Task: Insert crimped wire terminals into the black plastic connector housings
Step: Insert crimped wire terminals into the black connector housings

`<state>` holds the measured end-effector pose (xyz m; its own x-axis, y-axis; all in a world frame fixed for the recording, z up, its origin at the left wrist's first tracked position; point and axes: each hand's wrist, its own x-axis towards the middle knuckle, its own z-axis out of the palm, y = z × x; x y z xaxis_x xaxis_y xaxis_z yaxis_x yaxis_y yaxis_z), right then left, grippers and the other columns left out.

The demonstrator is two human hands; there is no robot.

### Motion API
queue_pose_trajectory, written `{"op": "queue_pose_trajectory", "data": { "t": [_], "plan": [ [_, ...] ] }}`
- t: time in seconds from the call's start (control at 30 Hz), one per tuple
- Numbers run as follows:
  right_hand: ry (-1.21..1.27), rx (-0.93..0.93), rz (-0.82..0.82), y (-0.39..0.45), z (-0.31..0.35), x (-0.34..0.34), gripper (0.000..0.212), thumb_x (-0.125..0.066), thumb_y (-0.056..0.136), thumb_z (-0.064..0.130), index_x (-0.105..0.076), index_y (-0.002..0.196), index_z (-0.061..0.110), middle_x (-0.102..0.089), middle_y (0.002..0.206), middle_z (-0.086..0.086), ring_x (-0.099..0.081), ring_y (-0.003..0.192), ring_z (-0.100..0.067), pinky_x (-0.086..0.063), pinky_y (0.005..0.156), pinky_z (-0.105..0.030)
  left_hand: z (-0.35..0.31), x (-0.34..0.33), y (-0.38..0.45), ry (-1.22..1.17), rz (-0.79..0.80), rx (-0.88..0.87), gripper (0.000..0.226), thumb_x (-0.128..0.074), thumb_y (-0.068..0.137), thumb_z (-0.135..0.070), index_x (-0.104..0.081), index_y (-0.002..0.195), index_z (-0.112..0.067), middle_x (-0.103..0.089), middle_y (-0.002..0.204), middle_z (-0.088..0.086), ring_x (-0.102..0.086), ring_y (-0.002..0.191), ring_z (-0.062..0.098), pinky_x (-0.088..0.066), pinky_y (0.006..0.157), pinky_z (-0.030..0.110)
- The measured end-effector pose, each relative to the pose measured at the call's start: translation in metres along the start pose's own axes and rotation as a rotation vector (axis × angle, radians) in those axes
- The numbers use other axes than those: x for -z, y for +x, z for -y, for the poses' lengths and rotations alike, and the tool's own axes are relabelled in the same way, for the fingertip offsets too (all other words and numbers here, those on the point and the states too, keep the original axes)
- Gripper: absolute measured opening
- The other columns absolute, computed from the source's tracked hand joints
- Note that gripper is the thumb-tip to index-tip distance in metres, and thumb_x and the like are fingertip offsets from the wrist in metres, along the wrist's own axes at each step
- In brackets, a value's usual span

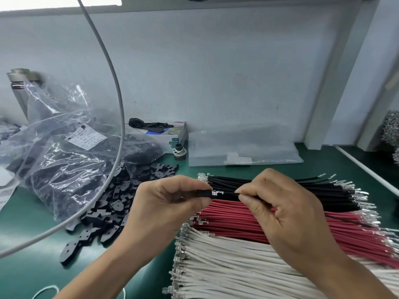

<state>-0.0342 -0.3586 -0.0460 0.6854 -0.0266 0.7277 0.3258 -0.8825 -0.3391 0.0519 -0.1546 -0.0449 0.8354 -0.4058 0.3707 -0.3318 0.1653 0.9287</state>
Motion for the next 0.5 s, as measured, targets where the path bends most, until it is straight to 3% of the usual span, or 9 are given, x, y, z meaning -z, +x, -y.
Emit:
{"op": "queue_pose_trajectory", "data": {
  "t": [0.3, 0.5],
  "plan": [
    [-0.008, 0.016, 0.029, 0.0018, 0.0043, 0.0022, 0.022, -0.055, 0.097, 0.038, -0.074, 0.091, 0.028, -0.058, 0.084, 0.018, -0.059, 0.079, -0.006, -0.052, 0.064, -0.03, -0.0034, 0.0018, 0.0007, -0.035, 0.047, 0.027, 0.026, -0.086, 0.061, -0.01, -0.084, 0.086, -0.012, -0.08, 0.088, 0.014, -0.077, 0.081, 0.027, -0.061, 0.074, 0.024],
    [-0.082, 0.065, 0.043, 0.0021, 0.007, 0.0007, 0.025, -0.05, 0.098, 0.035, -0.072, 0.09, 0.026, -0.056, 0.085, 0.018, -0.057, 0.077, -0.004, -0.051, 0.062, -0.027, 0.0035, 0.0033, 0.0016, 0.088, 0.038, -0.076, 0.024, -0.085, 0.066, -0.003, -0.085, 0.085, -0.018, -0.077, 0.085, 0.014, -0.072, 0.081, 0.04, -0.062, 0.079, 0.039]
  ]
}}
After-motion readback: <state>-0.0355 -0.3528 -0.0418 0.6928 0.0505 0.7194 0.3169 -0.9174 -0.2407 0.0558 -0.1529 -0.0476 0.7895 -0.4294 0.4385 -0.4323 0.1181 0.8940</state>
